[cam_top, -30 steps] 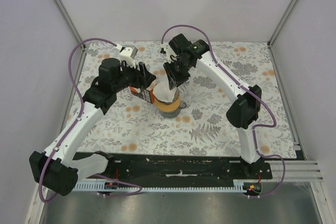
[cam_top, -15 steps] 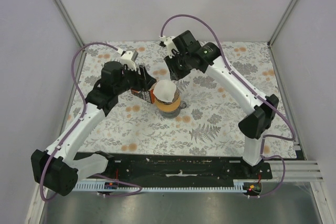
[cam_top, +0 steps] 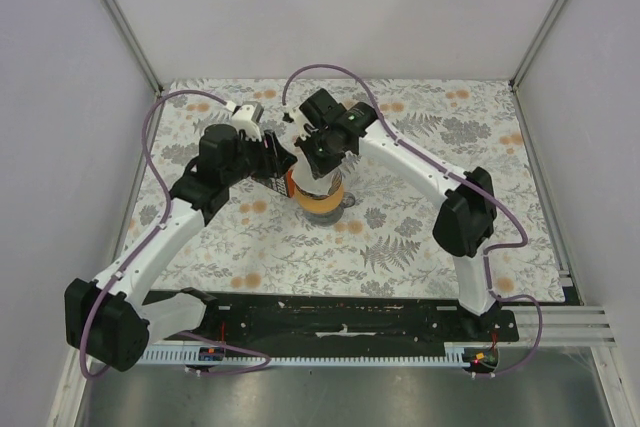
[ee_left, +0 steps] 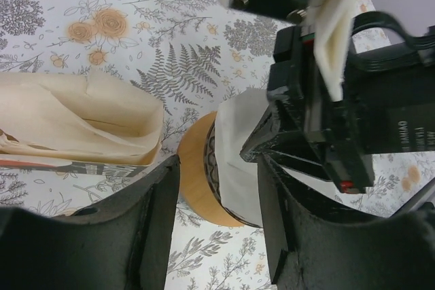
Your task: Place the coffee filter in the dripper
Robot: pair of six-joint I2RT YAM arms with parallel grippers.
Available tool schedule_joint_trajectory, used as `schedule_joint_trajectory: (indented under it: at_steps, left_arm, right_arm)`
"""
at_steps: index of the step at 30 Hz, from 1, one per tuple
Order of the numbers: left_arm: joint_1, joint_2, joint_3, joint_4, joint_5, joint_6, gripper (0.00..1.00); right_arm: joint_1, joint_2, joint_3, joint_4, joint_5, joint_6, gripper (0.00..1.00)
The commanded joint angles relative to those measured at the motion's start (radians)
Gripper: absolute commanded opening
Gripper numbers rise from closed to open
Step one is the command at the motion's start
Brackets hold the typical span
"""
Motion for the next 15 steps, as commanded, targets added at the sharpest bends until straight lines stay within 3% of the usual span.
schedule_joint_trajectory:
  at_steps: [1,15]
  left_arm:
    - [0.001,0.006,-0.036,0.084,-0.031,-0.024,0.55]
    - [-0.005,0.046,-0.118,0.209,-0.02,0.003,0.53]
  right_arm:
    - [0.004,0.02,-0.014,0.009,0.018,0.037,0.0]
    - [0.049,0.092,-0.052,0.034,0.124,0.035,0.0]
